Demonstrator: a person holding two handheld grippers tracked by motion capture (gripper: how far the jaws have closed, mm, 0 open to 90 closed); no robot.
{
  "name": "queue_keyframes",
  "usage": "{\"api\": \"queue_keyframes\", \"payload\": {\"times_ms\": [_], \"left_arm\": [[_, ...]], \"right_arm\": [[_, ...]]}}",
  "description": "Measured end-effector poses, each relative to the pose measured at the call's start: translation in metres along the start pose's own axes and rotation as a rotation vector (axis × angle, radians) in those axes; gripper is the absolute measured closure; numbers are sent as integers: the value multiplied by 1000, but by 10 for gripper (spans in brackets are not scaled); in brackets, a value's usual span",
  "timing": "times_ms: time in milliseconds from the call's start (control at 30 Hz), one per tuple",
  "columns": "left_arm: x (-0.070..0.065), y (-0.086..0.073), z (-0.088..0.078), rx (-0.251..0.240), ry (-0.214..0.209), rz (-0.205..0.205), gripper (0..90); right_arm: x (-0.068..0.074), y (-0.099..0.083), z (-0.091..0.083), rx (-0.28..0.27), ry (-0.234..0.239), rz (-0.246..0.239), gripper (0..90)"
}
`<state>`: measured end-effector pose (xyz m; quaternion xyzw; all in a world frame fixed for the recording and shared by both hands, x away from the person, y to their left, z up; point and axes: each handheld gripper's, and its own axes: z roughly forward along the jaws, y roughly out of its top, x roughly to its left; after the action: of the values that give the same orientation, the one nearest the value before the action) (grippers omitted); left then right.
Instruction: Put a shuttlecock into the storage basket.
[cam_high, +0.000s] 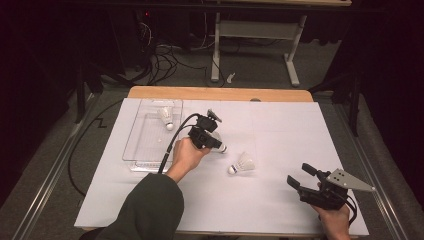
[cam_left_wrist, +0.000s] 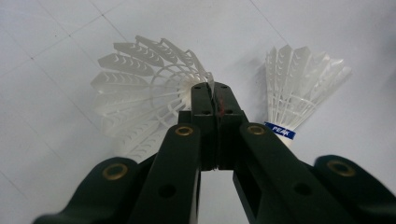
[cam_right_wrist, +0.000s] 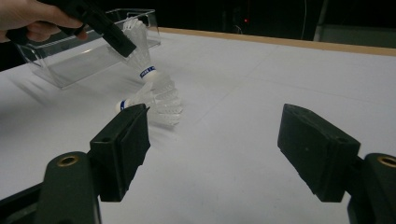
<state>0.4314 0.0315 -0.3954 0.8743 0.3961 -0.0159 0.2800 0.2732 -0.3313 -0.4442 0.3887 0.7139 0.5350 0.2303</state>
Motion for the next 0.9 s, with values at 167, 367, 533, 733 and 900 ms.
{"api": "queue_keyframes", "payload": {"times_ms": [167,367,533,733,900], "left_arm": [[-2,-1,-3,-9,6,9,898],[-3,-2,-9,-10,12,18,899],[-4,-4,-15,-21,14,26,899],[-5,-5,-21,-30,12,32,899],[-5,-6,-25,-38,14,34,899]], "right_arm": [[0,0,0,-1,-1,0,255],[0,0,0,0,-2,-4,255],[0,0,0,3,-3,-4,255],[1,0,0,6,-7,-8,255],[0,0,0,6,-7,-8,256]]}}
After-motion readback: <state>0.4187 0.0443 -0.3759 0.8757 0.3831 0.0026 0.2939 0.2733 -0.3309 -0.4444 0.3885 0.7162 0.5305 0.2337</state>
